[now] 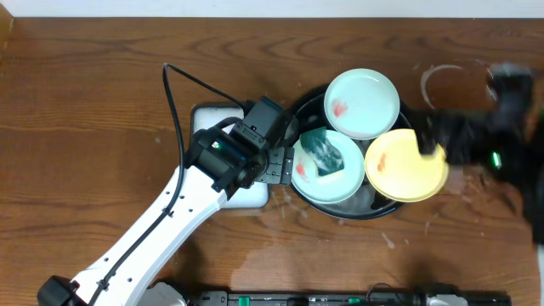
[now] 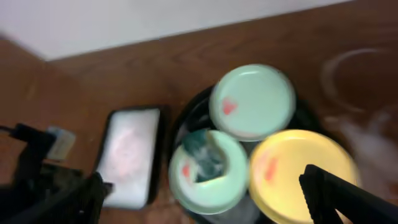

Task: Clean dirty plates on tray and stack at the side
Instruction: 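Move the right gripper over to the lower green plate's rim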

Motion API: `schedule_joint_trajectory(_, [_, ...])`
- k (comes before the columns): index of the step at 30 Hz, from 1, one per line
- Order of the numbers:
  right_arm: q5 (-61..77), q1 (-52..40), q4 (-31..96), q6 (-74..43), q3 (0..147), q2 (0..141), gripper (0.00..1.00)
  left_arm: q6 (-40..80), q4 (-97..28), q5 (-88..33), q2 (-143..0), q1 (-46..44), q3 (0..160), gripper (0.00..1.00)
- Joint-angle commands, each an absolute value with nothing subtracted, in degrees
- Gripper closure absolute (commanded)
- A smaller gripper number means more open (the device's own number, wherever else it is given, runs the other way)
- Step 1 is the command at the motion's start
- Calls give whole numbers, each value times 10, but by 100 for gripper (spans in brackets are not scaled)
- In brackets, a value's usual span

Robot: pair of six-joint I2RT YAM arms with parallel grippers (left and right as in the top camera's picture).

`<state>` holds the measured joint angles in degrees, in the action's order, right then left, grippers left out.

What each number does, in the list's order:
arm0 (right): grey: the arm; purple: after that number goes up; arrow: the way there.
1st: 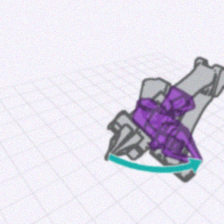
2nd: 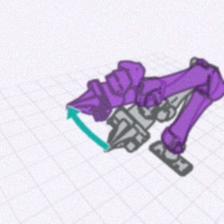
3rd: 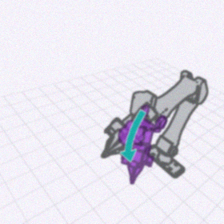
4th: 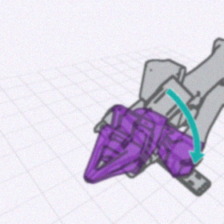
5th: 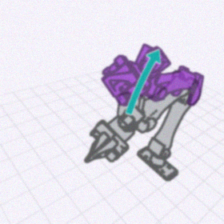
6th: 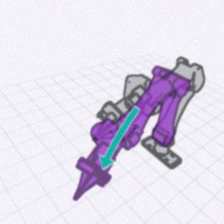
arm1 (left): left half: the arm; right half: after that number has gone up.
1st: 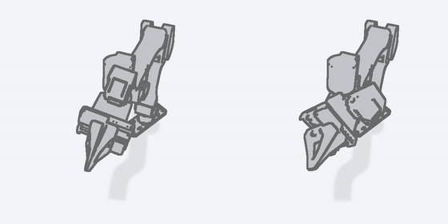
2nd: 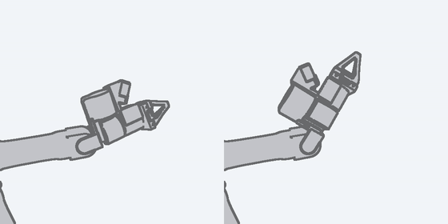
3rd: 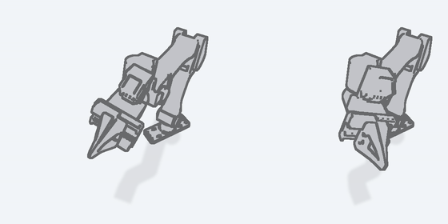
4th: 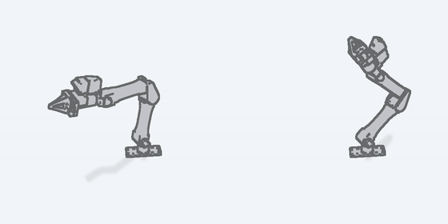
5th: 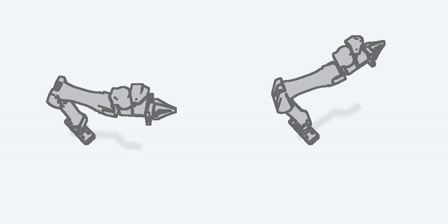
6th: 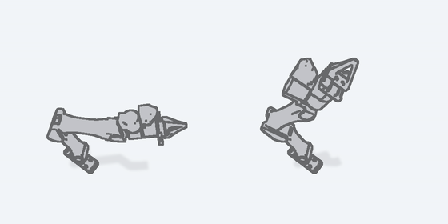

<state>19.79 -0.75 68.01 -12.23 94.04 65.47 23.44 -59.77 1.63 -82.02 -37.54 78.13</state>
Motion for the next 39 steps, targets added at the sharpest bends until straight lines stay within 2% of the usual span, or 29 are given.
schedule_joint_trajectory(1, [342,-4,675,-110,974,731,1,241,-600,17,-823,-374,780,12])
schedule_joint_trajectory(4, [349,-8,649,-162,974,779,1,241,-600,17,-823,-374,778,12])
schedule_joint_trajectory(6, [338,-23,649,-142,974,813,5,242,-599,17,-823,-374,777,12])
schedule_joint_trajectory(7, [318,-34,655,-123,974,828,1,243,-597,17,-823,-374,777,12])
schedule_joint_trajectory(10, [160,-90,701,-117,974,889,1,243,-593,17,-823,-374,777,12])
schedule_joint_trajectory(13, [-8,-139,721,-199,974,957,1,243,-593,17,-824,-374,777,12])
schedule_joint_trajectory(15, [-50,-165,717,-222,974,1007,11,243,-593,17,-824,-374,777,12])
schedule_joint_trajectory(19, [-36,-189,686,-230,974,1068,12,243,-593,17,-824,-374,776,12])
schedule_joint_trajectory(23, [-19,-208,679,-186,973,1126,26,243,-593,17,-824,-374,771,12])
schedule_joint_trajectory(26, [-10,-215,685,-138,973,1161,43,243,-593,17,-826,-374,770,12])
schedule_joint_trajectory(29, [5,-214,698,-90,973,1185,50,243,-591,17,-830,-374,770,12])
schedule_joint_trajectory(39, [38,-168,728,6,966,1197,49,246,-591,17,-861,-374,770,12])
